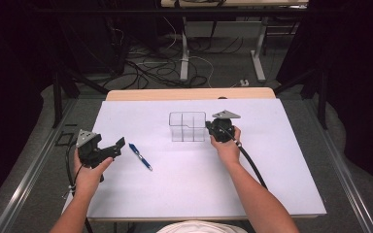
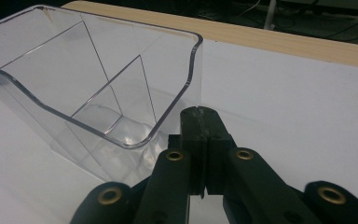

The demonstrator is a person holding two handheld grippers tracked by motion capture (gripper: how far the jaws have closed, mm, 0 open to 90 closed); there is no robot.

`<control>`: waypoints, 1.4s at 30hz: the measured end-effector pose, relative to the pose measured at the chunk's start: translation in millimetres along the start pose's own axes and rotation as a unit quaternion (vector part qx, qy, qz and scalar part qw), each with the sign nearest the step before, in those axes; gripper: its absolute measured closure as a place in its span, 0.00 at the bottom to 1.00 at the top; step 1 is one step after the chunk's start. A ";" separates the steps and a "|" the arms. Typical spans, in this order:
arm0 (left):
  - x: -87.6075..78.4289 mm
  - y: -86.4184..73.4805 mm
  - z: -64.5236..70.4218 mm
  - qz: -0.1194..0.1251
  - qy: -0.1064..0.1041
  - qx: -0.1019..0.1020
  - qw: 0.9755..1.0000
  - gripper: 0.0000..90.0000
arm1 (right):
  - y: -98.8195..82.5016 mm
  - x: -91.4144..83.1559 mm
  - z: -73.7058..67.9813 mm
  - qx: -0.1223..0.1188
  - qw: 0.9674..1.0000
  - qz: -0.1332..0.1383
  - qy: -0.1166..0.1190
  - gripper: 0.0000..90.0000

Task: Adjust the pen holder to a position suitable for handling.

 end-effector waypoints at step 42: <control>-1.2 0.1 24.0 -0.028 0.010 -0.011 1.000 0.27 | 3.5 -102.5 46.4 -0.016 0.999 0.040 -0.010 0.00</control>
Point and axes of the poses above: each handheld gripper's, and its own axes: x roughly forward along the jaws, y roughly out of its top, z roughly to its right, the point moved 10 cm from there along x, roughly forward along the jaws, and after that the axes turned 6 degrees about -y, right-handed, at the moved point
